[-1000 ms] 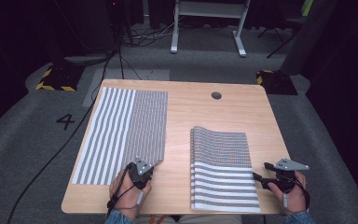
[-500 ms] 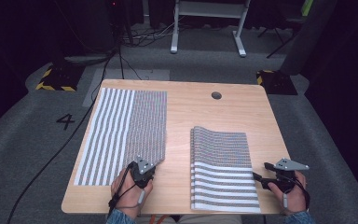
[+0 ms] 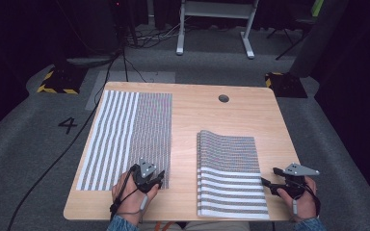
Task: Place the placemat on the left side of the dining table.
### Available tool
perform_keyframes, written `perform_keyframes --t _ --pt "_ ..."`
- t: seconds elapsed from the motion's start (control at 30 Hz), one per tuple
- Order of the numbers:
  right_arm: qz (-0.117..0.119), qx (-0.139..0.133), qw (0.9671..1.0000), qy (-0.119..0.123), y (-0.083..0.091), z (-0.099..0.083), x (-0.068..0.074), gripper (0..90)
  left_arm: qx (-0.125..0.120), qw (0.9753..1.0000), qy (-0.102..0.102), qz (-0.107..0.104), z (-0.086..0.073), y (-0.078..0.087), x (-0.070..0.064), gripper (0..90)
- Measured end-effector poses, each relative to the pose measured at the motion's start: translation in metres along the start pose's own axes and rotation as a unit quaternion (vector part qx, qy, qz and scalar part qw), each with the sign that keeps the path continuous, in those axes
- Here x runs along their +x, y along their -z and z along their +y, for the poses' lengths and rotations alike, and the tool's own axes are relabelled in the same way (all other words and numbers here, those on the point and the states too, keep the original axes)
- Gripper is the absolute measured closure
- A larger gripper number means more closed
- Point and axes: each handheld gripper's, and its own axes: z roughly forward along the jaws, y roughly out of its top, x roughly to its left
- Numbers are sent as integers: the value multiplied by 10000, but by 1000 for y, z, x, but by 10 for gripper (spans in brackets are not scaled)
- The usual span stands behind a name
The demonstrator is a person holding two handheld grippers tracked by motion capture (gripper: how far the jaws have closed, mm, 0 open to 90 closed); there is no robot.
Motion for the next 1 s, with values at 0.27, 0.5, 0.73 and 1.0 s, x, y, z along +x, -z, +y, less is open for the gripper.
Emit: perform_keyframes --t 0.27,0.5,0.73,1.0 --pt "2 -1 10000 -3 0 0 0 286 117 9987 -437 254 -3 -4 -8 474" --pt "0 -1 10000 0 0 0 0 286 -272 9983 -319 -395 7 9 -27 341" --pt "2 1 10000 -1 0 0 0 286 -505 9898 -670 -1155 8 20 -52 305" --pt "9 -1 10000 1 0 0 0 282 -181 9800 -1124 -1630 0 16 -77 311"
